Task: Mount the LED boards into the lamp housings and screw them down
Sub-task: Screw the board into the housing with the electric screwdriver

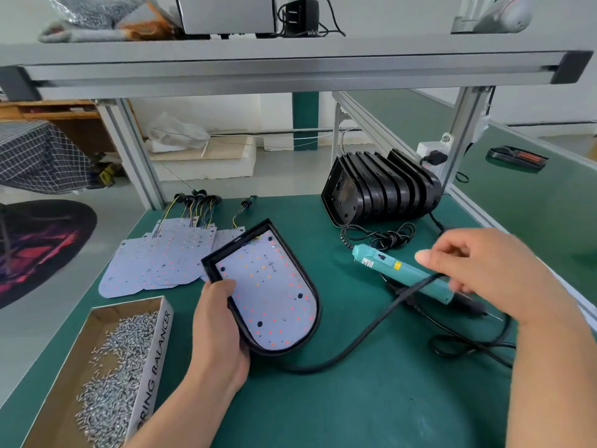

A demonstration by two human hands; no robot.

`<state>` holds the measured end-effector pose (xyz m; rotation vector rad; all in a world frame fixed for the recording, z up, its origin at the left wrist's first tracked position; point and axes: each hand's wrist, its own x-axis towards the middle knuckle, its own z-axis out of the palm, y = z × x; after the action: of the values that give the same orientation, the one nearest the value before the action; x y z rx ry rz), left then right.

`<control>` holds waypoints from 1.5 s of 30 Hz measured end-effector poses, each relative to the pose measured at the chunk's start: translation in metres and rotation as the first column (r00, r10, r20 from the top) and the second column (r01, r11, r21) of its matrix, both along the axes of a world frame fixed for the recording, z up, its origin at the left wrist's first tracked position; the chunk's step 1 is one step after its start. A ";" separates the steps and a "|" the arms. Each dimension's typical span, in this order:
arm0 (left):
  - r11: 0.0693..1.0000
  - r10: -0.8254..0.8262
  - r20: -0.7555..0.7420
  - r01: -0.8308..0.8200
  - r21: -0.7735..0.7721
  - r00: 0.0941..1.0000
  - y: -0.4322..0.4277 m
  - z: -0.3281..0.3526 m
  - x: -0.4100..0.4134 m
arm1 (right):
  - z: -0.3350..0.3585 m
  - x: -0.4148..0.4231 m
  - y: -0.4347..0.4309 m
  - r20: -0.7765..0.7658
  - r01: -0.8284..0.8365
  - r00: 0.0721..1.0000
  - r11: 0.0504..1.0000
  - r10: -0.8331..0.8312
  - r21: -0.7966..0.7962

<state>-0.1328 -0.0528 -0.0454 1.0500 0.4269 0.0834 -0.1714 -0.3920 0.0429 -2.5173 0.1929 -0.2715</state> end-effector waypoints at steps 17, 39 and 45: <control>0.760 -0.577 0.216 0.421 0.494 0.788 -0.007 0.005 -0.020 | -0.035 0.035 0.082 0.127 -0.475 0.864 0.707 0.486 0.525; 0.883 -0.451 0.169 0.411 0.227 0.876 -0.014 0.003 -0.011 | -0.040 0.040 0.092 0.087 -0.264 0.943 0.563 0.321 0.783; 0.901 -0.413 0.191 0.368 0.232 0.890 -0.012 -0.001 -0.010 | -0.021 0.016 0.030 0.148 -0.138 0.988 0.604 0.034 0.785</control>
<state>-0.1427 -0.0647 -0.0461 1.2812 -0.0182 -0.1147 -0.1559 -0.3617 0.0215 -1.5910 0.1046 -0.2253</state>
